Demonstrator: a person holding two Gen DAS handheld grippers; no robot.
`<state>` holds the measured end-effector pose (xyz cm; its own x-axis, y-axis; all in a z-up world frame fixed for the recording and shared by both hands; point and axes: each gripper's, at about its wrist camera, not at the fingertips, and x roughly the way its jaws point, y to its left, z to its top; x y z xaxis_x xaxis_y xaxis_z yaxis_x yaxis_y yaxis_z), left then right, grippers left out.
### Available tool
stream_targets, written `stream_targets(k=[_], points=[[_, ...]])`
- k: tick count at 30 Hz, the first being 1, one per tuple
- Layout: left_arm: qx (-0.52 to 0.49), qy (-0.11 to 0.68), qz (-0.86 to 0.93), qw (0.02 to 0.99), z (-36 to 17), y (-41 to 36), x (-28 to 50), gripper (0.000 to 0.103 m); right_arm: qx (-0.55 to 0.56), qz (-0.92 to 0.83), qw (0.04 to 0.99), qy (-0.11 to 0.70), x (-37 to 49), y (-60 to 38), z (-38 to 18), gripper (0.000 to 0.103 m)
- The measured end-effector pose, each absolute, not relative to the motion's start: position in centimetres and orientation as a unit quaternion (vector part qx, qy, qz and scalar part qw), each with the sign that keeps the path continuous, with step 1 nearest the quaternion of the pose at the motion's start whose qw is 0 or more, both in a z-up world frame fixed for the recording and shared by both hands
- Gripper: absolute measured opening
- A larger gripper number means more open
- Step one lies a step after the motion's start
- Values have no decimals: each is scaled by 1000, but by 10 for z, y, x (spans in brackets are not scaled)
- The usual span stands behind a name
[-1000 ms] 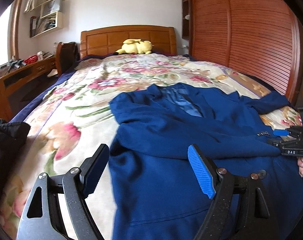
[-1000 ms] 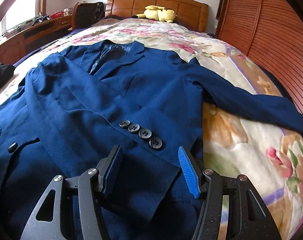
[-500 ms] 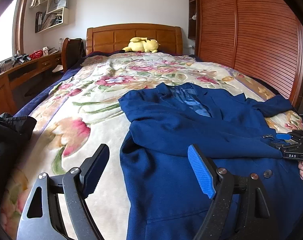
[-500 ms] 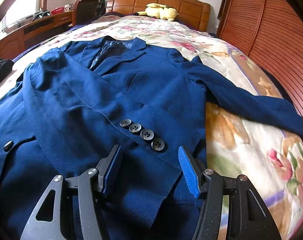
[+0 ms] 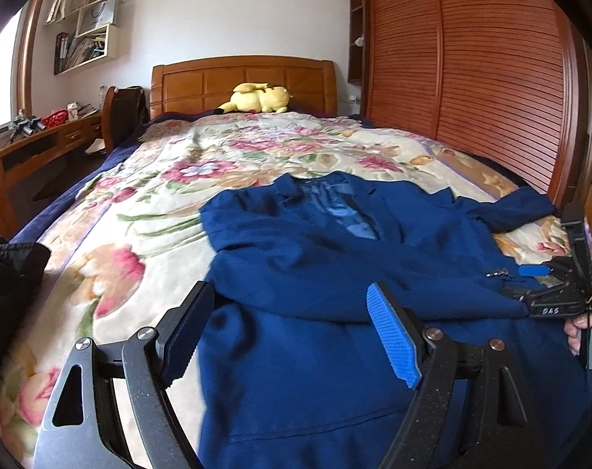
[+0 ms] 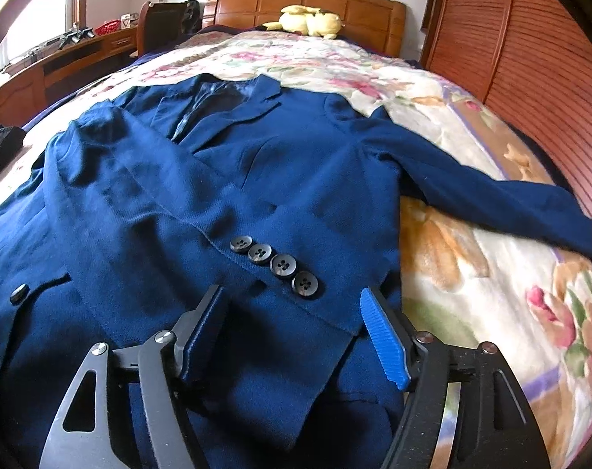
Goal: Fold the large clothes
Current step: 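Open the right tool and withdraw it from the folded side, then reach the right tool to the other sleeve and close on its cuff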
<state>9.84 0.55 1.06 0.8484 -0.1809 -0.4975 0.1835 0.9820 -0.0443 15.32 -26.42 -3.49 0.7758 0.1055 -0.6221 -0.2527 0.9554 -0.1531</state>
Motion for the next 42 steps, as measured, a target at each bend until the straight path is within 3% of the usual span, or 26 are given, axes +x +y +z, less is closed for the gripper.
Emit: stream_targets(k=[10,20,42], points=[[4,258,-135,957,13,-46,107,82,-89,102,928,347,165,-273,-42,84],[34,262,-171,949,8,-97,115,82,-104,111,935,320,153,-292,-20,84],[45,297,-175,938,-15,-114,128,82,-42,-164,946,276,265,-565,22,84]])
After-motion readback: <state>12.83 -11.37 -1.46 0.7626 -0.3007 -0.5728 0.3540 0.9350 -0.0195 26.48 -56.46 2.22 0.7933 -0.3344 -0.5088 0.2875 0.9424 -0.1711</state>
